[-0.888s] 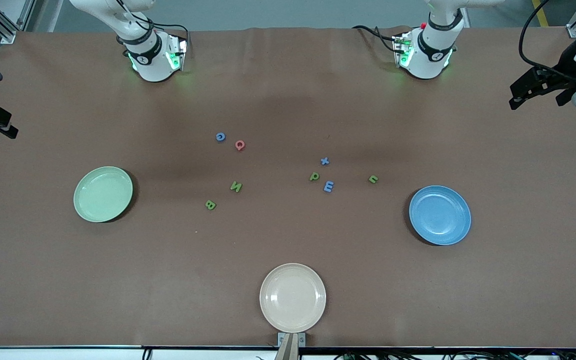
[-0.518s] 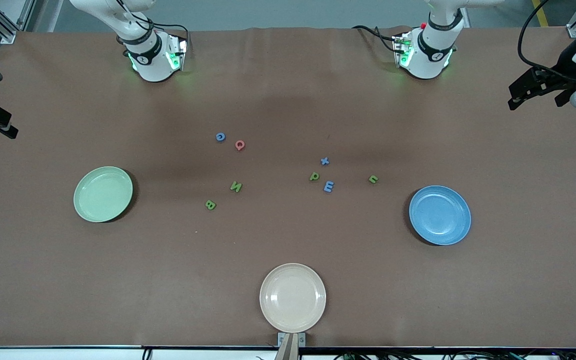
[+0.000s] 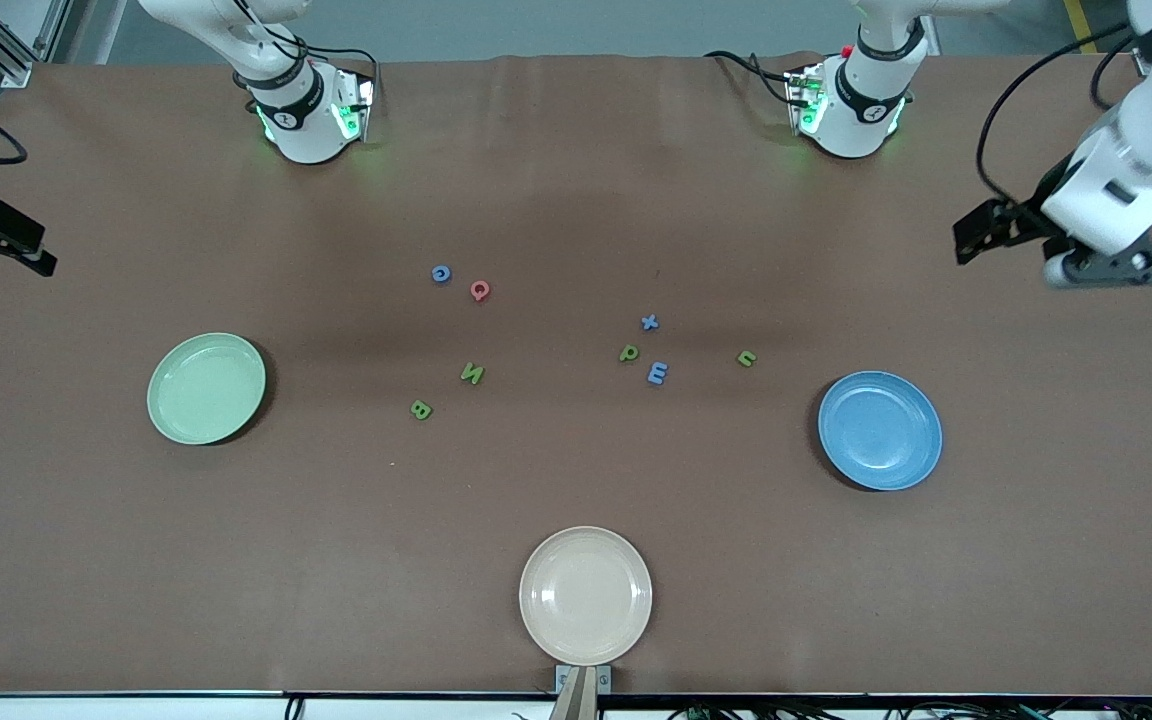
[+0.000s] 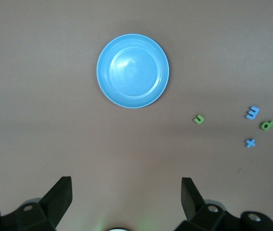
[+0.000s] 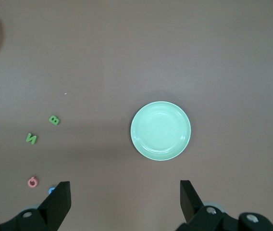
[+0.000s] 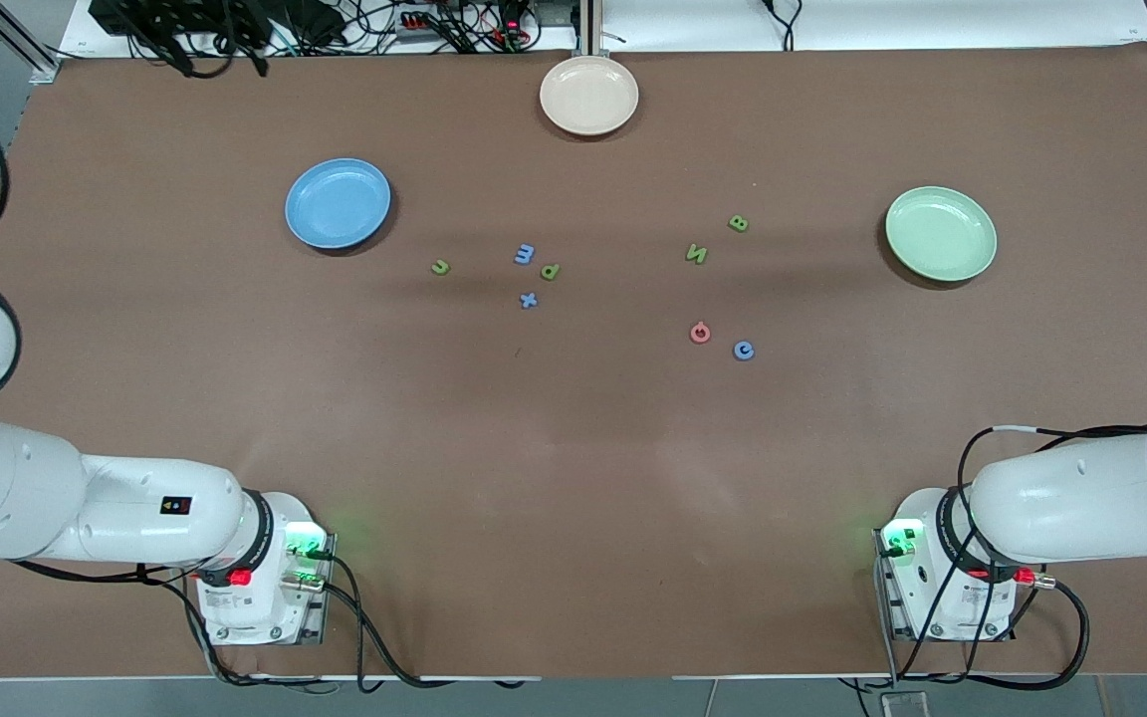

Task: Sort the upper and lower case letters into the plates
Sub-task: 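Move the left gripper and the right gripper out toward the letters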

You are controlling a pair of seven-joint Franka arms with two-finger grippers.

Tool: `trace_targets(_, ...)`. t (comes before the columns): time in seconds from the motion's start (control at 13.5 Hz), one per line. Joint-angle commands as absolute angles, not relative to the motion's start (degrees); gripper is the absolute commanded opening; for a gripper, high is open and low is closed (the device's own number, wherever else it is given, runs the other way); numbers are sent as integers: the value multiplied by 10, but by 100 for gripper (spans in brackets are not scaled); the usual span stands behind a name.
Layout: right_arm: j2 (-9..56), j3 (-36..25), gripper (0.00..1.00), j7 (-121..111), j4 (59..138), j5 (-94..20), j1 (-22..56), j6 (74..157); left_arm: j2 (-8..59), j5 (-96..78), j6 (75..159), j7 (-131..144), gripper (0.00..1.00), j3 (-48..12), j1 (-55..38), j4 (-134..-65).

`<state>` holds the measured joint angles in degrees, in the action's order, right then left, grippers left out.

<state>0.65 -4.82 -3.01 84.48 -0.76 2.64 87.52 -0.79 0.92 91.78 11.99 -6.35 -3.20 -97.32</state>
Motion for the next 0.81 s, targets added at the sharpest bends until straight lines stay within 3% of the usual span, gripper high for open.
trace_targets(0.0, -1, -47, 100, -23, 859, -7, 54, 883, -4, 7, 977, 224, 100, -91, -36, -1027)
trace_targets(0.37, 31, -47, 99, -4, 862, 1, 118, 881, 39, -11, 1129, 430, 100, -142, -44, -1139)
trace_targets(0.52, 61, -47, 93, 73, 867, 3, 162, 876, 72, -11, 1211, 509, 100, -168, -44, -1183)
trace_targets(0.74, 113, -47, 99, 219, 900, -1, 233, 912, 113, -4, 1319, 597, 100, -186, -47, -1233)
